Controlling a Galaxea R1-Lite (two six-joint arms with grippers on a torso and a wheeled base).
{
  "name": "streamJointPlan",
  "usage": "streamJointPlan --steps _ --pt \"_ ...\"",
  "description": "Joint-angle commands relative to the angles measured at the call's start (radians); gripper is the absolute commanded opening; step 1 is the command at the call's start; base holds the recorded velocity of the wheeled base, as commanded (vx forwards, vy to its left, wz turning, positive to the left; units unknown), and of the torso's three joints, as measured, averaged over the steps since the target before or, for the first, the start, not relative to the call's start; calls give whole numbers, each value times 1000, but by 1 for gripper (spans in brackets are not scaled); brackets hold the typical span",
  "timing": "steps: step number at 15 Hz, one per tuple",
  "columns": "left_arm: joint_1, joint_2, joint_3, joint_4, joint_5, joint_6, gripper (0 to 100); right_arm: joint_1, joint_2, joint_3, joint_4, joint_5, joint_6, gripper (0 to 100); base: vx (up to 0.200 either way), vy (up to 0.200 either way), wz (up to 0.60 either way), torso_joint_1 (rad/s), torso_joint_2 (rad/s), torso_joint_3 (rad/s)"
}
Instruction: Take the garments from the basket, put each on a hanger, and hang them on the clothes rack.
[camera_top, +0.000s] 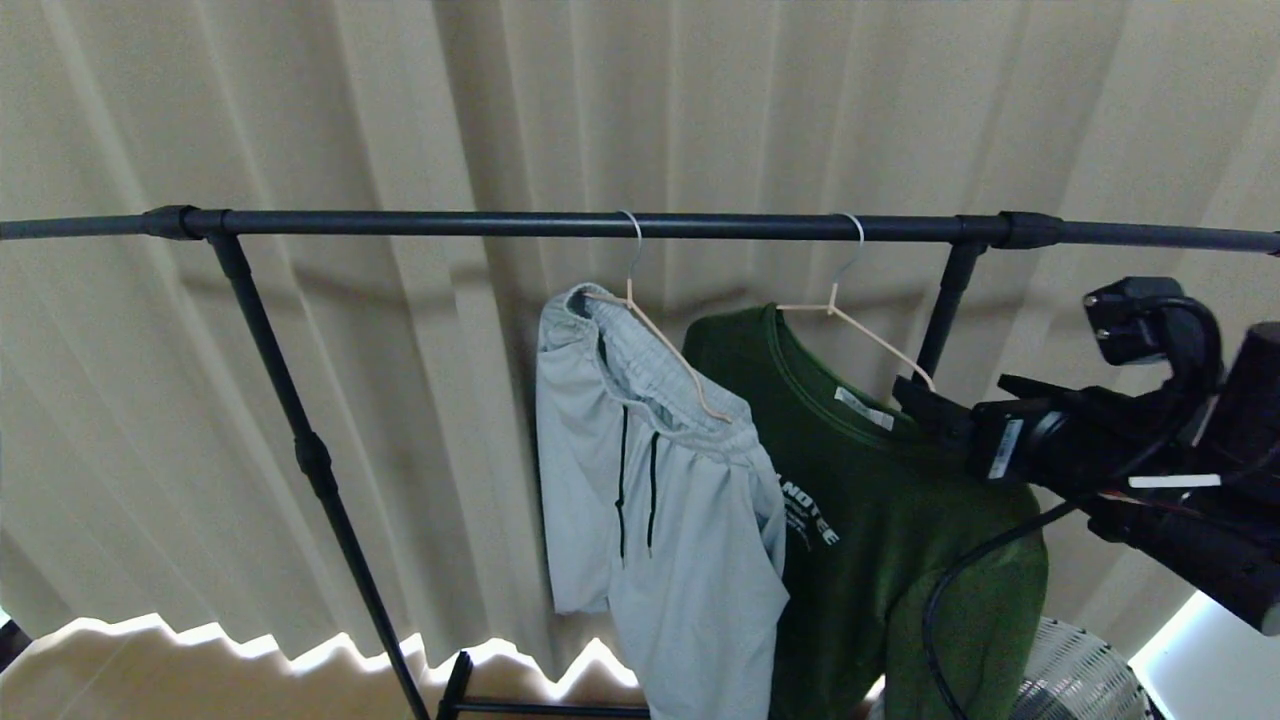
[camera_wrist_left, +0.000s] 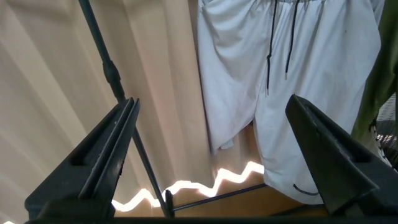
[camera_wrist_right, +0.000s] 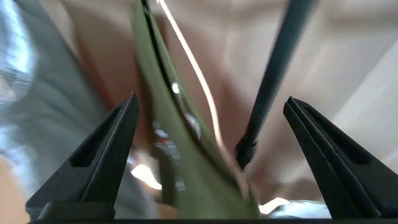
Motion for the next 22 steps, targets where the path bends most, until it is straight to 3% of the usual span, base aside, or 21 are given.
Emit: streamJointPlan --steps 1,4,8,14,17,18,20,22 --pt "-1 0 0 0 1 -6 100 -2 -121 86 -68 13 14 100 0 0 0 0 0 0" --pt "0 0 0 0 -2 -9 100 -33 -239 132 -93 21 19 100 0 0 0 0 0 0" --pt "0 0 0 0 -2 -7 100 -34 -498 299 -71 26 14 100 0 0 0 0 0 0" --pt "0 0 0 0 -1 -17 100 -31 -677 218 248 27 -26 100 0 0 0 0 0 0" --pt "0 0 0 0 -11 -12 100 -36 -766 213 436 22 -119 100 0 0 0 0 0 0" --pt "0 0 0 0 -11 -12 100 -36 -766 213 436 22 -119 100 0 0 0 0 0 0" --pt "0 0 0 0 -13 -13 100 -37 -818 193 590 6 -133 100 0 0 0 0 0 0" --pt "0 0 0 1 -11 -13 100 -73 -858 187 639 -48 -135 100 0 0 0 0 0 0"
